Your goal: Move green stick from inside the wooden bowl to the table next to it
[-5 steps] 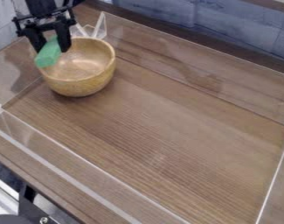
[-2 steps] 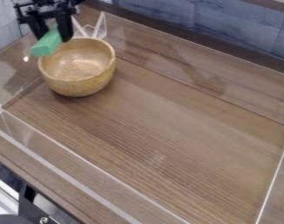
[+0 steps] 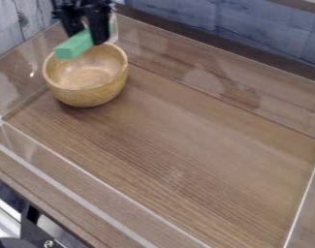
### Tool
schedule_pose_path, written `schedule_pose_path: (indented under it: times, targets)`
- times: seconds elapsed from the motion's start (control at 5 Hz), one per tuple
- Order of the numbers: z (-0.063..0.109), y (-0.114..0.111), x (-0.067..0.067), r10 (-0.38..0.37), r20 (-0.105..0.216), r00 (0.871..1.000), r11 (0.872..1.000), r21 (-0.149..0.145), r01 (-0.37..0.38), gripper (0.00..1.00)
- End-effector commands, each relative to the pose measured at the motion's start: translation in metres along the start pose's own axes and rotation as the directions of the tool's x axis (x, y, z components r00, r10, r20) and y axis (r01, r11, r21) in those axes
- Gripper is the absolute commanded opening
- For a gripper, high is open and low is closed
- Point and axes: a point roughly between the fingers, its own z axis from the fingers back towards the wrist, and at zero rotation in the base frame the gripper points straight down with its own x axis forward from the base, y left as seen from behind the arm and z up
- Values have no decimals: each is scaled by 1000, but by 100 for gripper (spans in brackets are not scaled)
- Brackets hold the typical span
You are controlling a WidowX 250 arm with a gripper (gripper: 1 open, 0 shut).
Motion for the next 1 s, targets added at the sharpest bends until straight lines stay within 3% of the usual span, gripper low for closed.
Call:
schedule_pose_path:
  times: [0.0, 0.4, 0.6, 0.8]
  targets:
    - [25, -28, -6, -113, 60, 992, 993, 44, 111, 0]
    - [6, -90, 1, -238, 12, 971, 970, 53, 237, 0]
    - [-19, -105, 0, -263, -5, 965, 963, 66, 263, 0]
    - [-44, -100, -2, -279, -19, 960, 957, 81, 279, 0]
